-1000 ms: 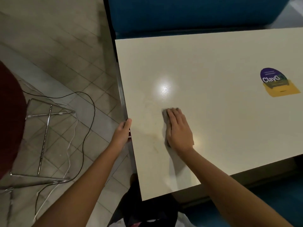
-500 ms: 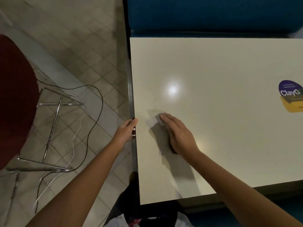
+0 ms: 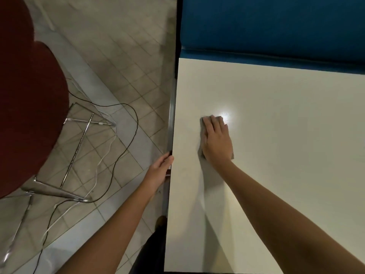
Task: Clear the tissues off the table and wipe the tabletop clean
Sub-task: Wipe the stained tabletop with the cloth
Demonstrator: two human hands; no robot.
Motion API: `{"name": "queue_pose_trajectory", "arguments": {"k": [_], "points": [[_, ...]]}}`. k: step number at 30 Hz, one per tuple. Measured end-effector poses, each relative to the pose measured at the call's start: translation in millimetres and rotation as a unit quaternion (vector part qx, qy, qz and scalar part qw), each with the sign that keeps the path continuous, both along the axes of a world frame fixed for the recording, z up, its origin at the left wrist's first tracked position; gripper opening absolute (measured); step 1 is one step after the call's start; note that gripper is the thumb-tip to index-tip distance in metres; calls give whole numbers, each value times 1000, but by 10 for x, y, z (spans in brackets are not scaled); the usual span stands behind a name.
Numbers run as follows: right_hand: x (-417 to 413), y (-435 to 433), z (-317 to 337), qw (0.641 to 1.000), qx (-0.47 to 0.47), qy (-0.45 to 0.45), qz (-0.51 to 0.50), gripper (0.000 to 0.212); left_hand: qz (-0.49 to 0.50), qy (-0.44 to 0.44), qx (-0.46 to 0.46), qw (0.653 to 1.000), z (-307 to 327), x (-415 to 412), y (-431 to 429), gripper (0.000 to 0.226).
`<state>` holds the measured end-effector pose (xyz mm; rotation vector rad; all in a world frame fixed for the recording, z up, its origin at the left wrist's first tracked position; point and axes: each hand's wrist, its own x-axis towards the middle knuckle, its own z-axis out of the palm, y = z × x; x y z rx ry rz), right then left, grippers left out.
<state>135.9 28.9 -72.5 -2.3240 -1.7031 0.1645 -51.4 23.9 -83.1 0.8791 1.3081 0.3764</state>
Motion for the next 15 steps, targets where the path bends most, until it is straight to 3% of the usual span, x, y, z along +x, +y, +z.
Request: {"name": "queue_pose_trajectory", "arguments": {"k": [6,11,15], "points": [[-363,12,-27,994,21,10,110,48,12,5,12,1000,62,16,-26,41],[-117,-138,-70,970,24,29,241,46,9,3,18,1000,67,14,-36,40],[52,-23,-78,978,51,45,196,40,2,0,27,1000,83,23,-42,37]]}}
